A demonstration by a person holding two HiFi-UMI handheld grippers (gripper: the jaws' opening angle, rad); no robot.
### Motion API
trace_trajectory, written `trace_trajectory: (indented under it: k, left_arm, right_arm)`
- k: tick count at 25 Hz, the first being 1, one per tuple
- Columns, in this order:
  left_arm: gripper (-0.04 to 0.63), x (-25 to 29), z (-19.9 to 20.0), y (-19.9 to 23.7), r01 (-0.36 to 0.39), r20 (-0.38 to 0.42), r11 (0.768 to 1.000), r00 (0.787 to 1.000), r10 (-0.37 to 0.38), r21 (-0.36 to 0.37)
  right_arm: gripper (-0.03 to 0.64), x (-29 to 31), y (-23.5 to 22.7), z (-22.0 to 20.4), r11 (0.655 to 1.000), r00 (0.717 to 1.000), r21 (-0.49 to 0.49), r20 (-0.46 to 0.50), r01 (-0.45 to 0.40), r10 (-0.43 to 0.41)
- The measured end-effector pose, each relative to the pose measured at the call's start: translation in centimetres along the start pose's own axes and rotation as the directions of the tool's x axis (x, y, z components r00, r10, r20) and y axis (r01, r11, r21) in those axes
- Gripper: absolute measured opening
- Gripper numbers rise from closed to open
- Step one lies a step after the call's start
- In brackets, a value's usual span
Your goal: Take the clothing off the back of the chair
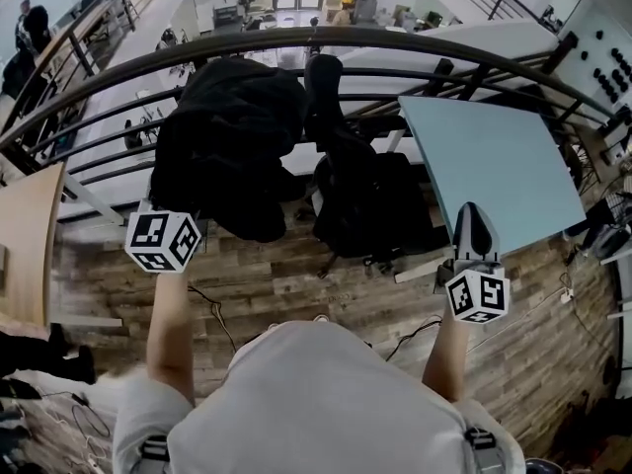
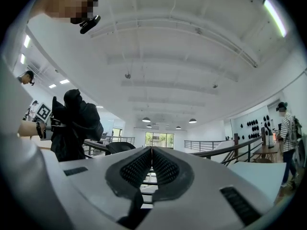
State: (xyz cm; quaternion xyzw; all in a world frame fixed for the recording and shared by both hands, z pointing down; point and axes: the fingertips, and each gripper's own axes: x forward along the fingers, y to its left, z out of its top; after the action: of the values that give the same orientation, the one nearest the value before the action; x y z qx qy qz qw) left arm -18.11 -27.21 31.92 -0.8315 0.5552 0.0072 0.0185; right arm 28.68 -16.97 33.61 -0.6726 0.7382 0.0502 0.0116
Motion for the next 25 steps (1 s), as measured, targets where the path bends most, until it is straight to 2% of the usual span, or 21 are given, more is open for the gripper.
trace_trajectory:
  k: [4,10,13,18,25]
  left_arm:
    - [0.115,-3.2,-2.1,0.5,-0.035,-0.023,0.999,0.999,0.035,-0.013]
    - [0.115,-8.6,-5.2,1.8,-0.168,-0.051,0.983,0.985,0.164,-0.074]
    - [0.115,-10.8,-6.7,1.7,-0.21,-0.076,0.974,0.976,0.204,-0.081]
    - [0.115,-12.0,-7.9,1.4,-0.217,-0.11,0.972,0.972,0.207,-0.09]
    - [0.115,-12.6,-6.9,2.3,-0.208,-0.08,0.971,0.977,0.2,-0.115]
  right_arm:
    - [0.02,-0.8,-0.4,-1.0,0.999,0.999,0.03,-0.028,0.022,-0.021]
    - [0.02,-1.1,0.5,-2.6,0.998,0.998,0.068,-0.066,0.012,-0.007]
    - [0.02,-1.1,1.2,-2.5,0.998,0.997,0.066,-0.071,-0.004,0.009]
    - [0.02,-0.7,2.3,-2.0,0.998,0.998,0.064,-0.063,-0.022,0.026]
    - [0.02,-1.4,3.8,-2.0,0.997,0.997,0.065,-0.065,-0.029,0.033]
